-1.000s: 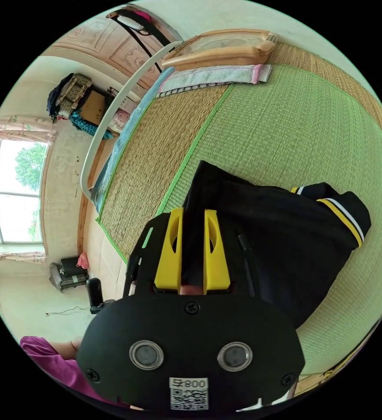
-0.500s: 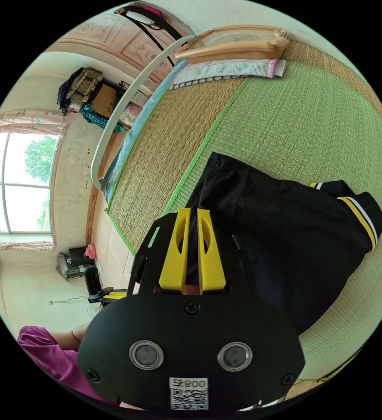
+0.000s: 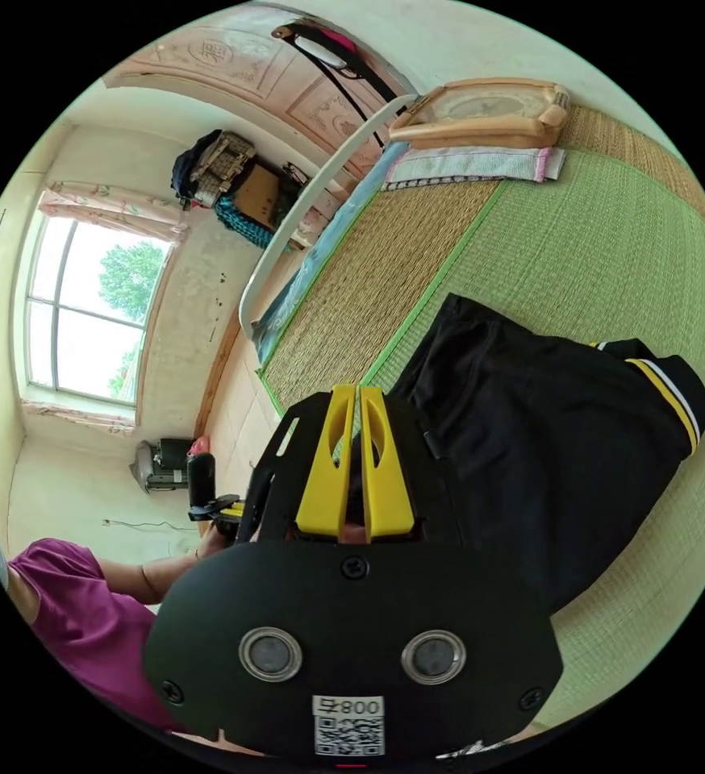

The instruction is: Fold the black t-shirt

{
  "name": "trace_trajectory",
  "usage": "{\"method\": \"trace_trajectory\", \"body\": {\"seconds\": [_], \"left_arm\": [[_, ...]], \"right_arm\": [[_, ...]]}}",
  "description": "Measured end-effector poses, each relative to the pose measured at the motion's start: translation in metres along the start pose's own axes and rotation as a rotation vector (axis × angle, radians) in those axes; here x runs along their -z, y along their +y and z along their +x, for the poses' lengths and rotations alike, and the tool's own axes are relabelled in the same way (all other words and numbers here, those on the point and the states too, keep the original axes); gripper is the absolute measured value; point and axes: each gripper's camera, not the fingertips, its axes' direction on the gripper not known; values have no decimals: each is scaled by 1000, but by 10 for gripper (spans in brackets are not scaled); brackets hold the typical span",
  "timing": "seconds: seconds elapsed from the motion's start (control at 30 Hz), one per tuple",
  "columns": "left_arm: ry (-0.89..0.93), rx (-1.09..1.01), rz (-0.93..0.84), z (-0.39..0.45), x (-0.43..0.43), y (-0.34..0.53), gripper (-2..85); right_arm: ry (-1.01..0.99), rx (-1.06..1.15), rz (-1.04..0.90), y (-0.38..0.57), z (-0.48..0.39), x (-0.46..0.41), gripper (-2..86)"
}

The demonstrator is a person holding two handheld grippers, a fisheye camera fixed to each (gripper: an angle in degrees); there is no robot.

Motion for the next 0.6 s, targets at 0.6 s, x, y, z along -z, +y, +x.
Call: {"method": "trace_trajectory", "body": {"seconds": [0.6], "left_arm": [[2, 39, 89, 7, 2, 29, 63]], "right_arm": [[-99, -29, -209, 85, -28, -59, 2]]}}
